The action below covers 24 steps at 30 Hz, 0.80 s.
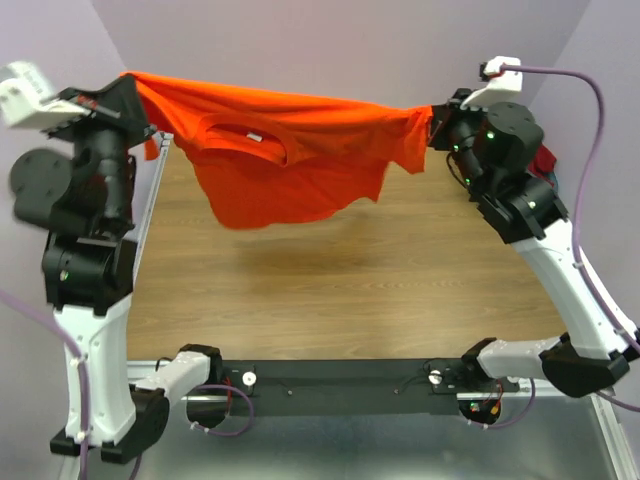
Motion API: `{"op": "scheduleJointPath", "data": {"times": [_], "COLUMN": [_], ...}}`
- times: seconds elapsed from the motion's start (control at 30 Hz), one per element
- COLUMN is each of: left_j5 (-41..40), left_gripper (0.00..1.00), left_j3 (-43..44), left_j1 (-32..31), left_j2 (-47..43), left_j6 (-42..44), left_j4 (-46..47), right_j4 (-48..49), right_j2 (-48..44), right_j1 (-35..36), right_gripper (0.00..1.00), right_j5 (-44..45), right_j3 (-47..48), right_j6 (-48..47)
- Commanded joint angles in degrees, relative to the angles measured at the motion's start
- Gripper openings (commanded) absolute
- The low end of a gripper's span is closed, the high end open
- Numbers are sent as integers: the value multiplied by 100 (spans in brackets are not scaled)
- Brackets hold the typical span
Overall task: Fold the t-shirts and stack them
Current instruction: Flatten the tshirt out
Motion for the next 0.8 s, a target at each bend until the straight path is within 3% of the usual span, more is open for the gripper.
{"op": "scheduleJointPath", "data": {"times": [0.0,0.13,0.33,0.6,0.77], "left_j5": [-420,-402,-86,-323,-612], "left_gripper": [0,0,0,0,0], "left_j3": [228,316,89,-510,-493], "left_j1": [54,54,54,54,54], "left_j2": [-387,-634,-336,-529,-801], "left_j6": [489,569,385,305,428], "left_j4": [-71,-176,-747,-396,-317], "right_j4": [-213,-213,-213,-204,-195], "right_j2": [-386,-494,42,219,-124], "right_j1": [-14,-14,-14,-14,-14], "right_gripper": [0,1,1,1,1], "right_j5": [293,153,-111,56,-626], "right_j3": [-59,-51,318,248,28], "right_j6": [-496,-522,-602,-487,-487]}}
